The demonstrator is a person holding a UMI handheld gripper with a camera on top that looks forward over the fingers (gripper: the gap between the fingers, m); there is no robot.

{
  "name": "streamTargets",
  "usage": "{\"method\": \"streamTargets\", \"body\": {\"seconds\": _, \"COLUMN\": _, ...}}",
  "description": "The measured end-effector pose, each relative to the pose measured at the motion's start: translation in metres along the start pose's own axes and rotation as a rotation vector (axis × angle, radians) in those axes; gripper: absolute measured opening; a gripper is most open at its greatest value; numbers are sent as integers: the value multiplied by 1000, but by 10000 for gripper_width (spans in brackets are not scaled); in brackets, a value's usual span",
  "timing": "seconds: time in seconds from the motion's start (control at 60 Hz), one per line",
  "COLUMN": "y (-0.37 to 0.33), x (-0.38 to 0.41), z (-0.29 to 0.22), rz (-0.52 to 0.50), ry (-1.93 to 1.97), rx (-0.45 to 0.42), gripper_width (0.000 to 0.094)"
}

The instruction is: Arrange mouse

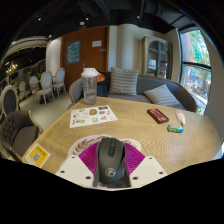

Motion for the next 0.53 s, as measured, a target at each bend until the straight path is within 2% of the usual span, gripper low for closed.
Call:
{"method": "streamTargets", "body": {"seconds": 0.133, "y": 21, "x": 15, "z": 36, "rz": 39, "ry": -33, "rx": 80, "gripper_width": 372}}
{"method": "streamTargets", "body": {"seconds": 0.267, "y": 18, "x": 14, "z": 43, "rz": 32, "ry": -82, "rx": 100, "gripper_width": 484}}
{"method": "streamTargets", "body": {"seconds": 0.3, "y": 14, "x": 14, "z": 42, "rz": 8, "ry": -85, "rx": 97, "gripper_width": 569}}
{"method": "streamTargets", "body": {"seconds": 0.367, "y": -1, "x": 8, "z": 38, "rz": -16, "ry": -75, "rx": 59, "gripper_width": 877}}
{"method": "streamTargets", "body": {"seconds": 0.4, "y": -11, "x": 2, "z": 38, "rz": -16, "ry": -63, "rx": 47, "gripper_width": 840}}
{"method": "streamTargets", "body": {"seconds": 0.533, "y": -66, "x": -18, "z": 46, "rz": -60, "ry": -15, "rx": -9, "gripper_width": 859}}
Point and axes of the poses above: the point between the fingertips, and its own axes, seen from behind it with the camera up: x to the left, z down, y forward, the way the camera looks, the point moved 4 cm from there along -y, backward, against the way the camera looks
